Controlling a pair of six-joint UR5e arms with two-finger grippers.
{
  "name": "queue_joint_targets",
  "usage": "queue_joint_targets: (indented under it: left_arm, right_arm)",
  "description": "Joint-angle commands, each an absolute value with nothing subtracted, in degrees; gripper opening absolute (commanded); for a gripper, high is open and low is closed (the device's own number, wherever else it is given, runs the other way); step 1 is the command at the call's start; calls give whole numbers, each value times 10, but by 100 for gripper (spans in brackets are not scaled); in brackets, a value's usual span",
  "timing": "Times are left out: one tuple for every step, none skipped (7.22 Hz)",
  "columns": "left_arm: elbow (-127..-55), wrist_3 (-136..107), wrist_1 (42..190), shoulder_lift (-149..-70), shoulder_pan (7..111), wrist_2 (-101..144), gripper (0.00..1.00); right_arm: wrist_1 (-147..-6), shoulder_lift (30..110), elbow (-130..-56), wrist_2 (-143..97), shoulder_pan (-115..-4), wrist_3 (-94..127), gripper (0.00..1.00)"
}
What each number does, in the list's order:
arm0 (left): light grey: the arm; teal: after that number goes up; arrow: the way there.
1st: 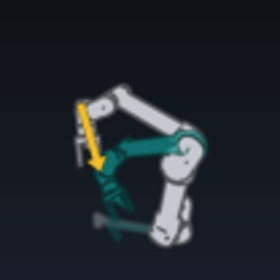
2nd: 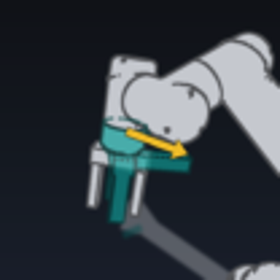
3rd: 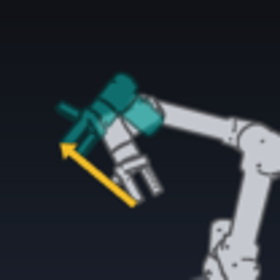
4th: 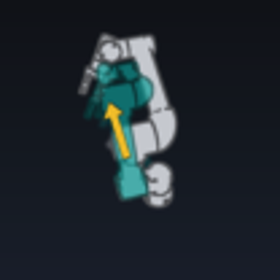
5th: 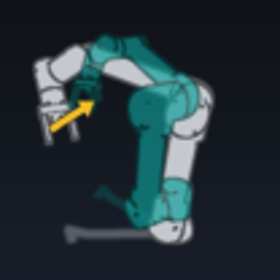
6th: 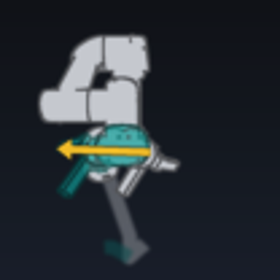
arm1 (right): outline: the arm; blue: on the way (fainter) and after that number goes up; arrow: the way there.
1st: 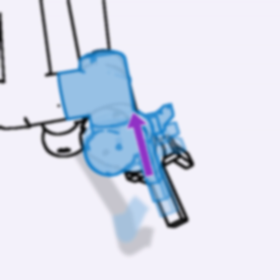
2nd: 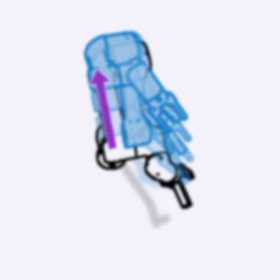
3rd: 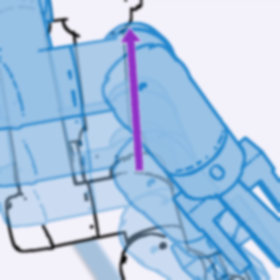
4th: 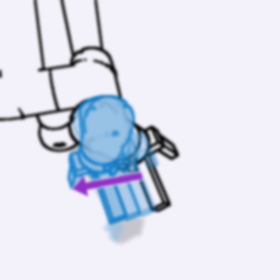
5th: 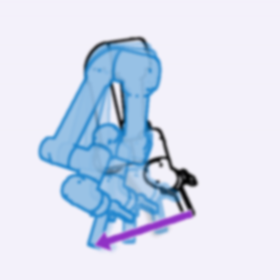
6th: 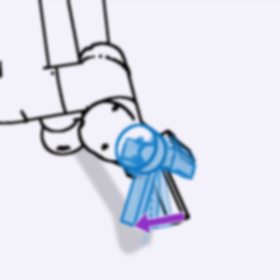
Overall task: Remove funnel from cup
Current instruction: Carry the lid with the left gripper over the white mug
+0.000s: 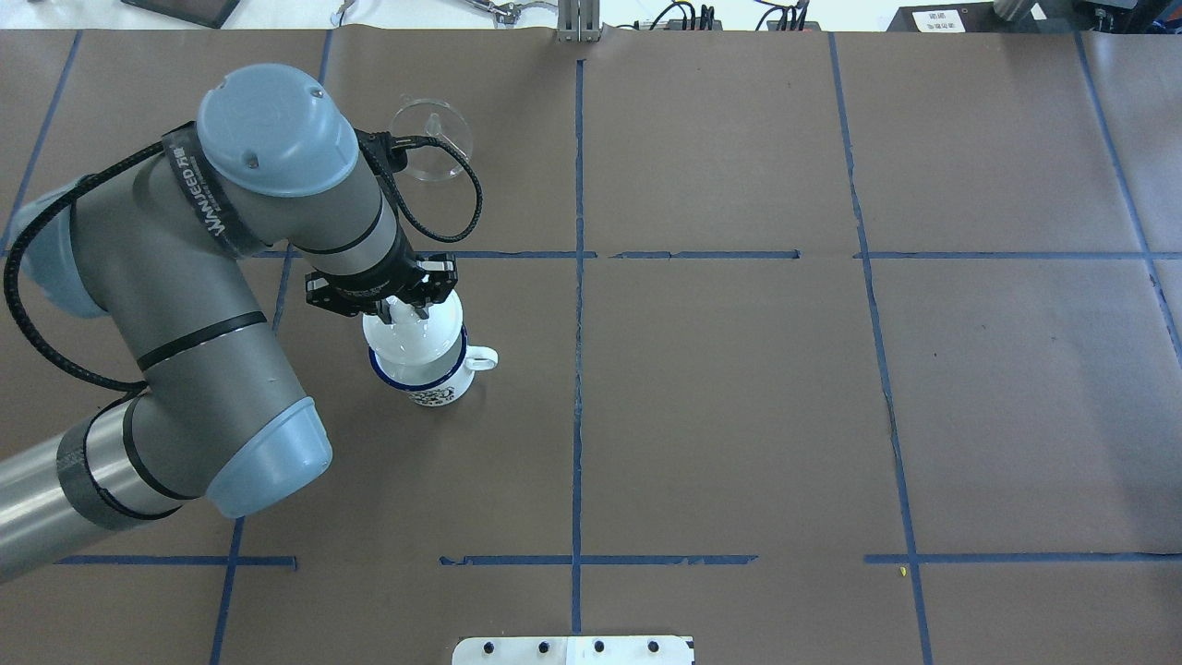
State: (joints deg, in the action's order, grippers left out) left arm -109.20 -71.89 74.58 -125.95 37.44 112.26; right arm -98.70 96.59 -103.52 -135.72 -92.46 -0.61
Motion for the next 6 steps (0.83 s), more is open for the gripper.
queue_joint_targets:
  left_arm:
    - [-1080, -719, 748, -1260, 364, 1122, 0]
    - [-1078, -719, 748, -1259, 359, 1122, 0]
    - [-1078, -719, 748, -1259, 359, 1122, 0]
    - [-1078, -719, 747, -1259, 359, 1122, 0]
    - [-1078, -718, 747, -1257, 359, 1123, 0]
    - [-1078, -718, 747, -1255, 359, 1123, 0]
  right_arm:
    - [-987, 966, -1035, -1358, -925, -6, 100]
    - [-987, 966, -1035, -1358, -925, -6, 100]
    - [-987, 966, -1035, -1358, -925, -6, 100]
    - [-987, 966, -1036, -1358, -925, -6, 100]
    - [-987, 966, -1041, -1358, -925, -5, 100]
    - [-987, 966, -1041, -1358, -925, -5, 100]
